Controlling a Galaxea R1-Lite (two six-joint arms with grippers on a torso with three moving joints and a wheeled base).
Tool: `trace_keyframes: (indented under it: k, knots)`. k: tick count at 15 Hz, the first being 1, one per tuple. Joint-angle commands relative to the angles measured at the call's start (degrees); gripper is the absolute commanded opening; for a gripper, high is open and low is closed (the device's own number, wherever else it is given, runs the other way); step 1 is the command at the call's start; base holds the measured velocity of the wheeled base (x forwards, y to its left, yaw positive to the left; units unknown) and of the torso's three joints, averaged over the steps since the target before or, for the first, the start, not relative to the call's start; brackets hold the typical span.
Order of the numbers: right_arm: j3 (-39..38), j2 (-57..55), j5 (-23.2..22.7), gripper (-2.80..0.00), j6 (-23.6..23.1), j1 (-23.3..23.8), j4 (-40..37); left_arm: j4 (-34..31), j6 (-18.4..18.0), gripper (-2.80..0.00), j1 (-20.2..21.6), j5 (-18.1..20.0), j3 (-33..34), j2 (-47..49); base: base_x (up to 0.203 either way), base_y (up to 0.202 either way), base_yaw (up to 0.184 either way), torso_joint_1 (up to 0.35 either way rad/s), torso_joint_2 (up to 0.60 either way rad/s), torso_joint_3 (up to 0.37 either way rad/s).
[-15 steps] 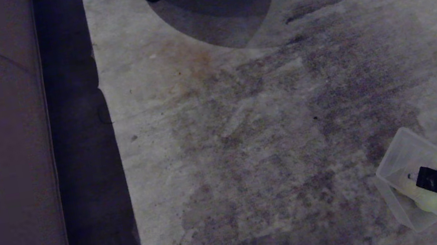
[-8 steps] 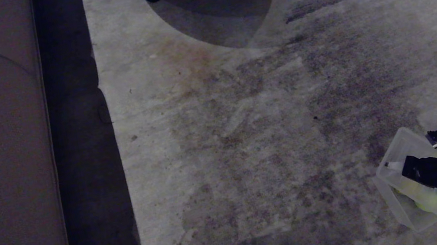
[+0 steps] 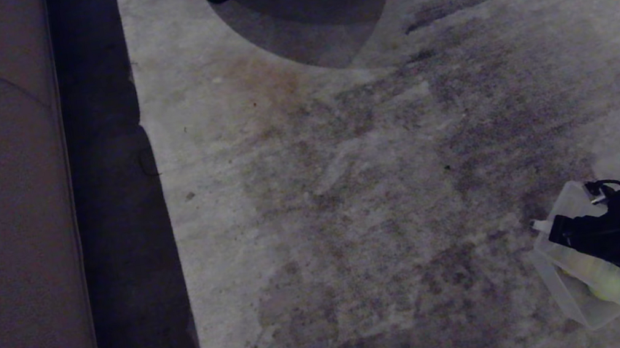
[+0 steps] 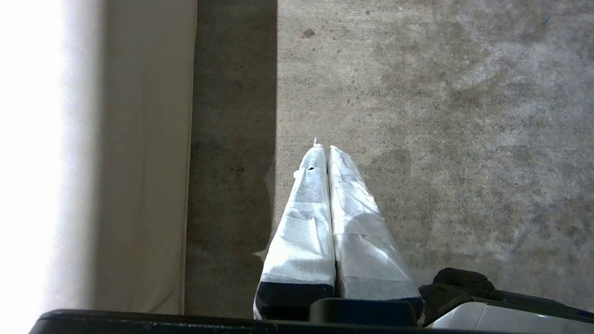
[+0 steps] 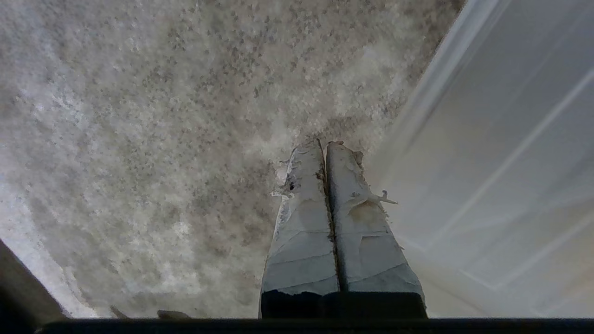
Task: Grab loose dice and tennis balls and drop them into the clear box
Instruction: Close the lid
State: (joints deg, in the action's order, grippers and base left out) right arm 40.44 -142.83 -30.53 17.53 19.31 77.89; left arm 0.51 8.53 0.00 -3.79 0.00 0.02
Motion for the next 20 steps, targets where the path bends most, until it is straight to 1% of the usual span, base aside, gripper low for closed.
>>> trace_keyframes:
  k: [1,5,7,10,12,14,16,18,20]
  knots:
    - [0.2,-1.0,0.0,-2.80,0.0,0.0,0.4,0.0,0.1,-2.80,0.0,0.0,0.0,0.1,0.000,0.000,0.000,0.000,0.00,0.000]
    - [-2.0,2.0,0.2,-2.80,-0.4,0.2,-2.1,0.0,0.1,-2.80,0.0,0.0,0.0,0.0,0.000,0.000,0.000,0.000,0.00,0.000]
    - [-2.8,2.7,1.5,-2.80,-3.1,1.0,-6.0,0.0,0.1,-2.80,0.0,-0.1,0.0,0.0,0.000,0.000,0.000,0.000,0.00,0.000]
    - [-3.0,2.7,4.1,-2.80,-8.4,3.1,-12.5,0.0,0.1,-2.80,0.0,0.0,0.0,0.0,0.000,0.000,0.000,0.000,0.00,0.000]
    - [-3.2,2.7,6.2,-2.80,-11.2,4.4,-14.6,0.0,0.1,-2.80,0.0,-0.1,0.0,0.0,0.000,0.000,0.000,0.000,0.00,0.000]
    - [-4.0,2.8,7.2,-2.80,-14.1,5.6,-16.6,0.0,0.1,-2.80,0.0,-0.1,0.0,0.0,0.000,0.000,0.000,0.000,0.00,0.000]
    - [-4.8,3.2,7.2,-2.80,-16.5,7.0,-18.7,0.0,0.1,-2.80,0.0,-0.1,0.0,0.0,0.000,0.000,0.000,0.000,0.00,0.000]
    - [-5.7,4.6,6.6,-2.80,-16.9,7.0,-19.6,0.0,0.1,-2.80,0.0,0.0,0.0,0.0,0.000,0.000,0.000,0.000,0.00,0.000]
    - [-6.6,6.7,4.9,-2.80,-16.3,6.6,-19.7,0.0,0.1,-2.80,0.0,0.0,0.0,0.0,0.000,0.000,0.000,0.000,0.00,0.000]
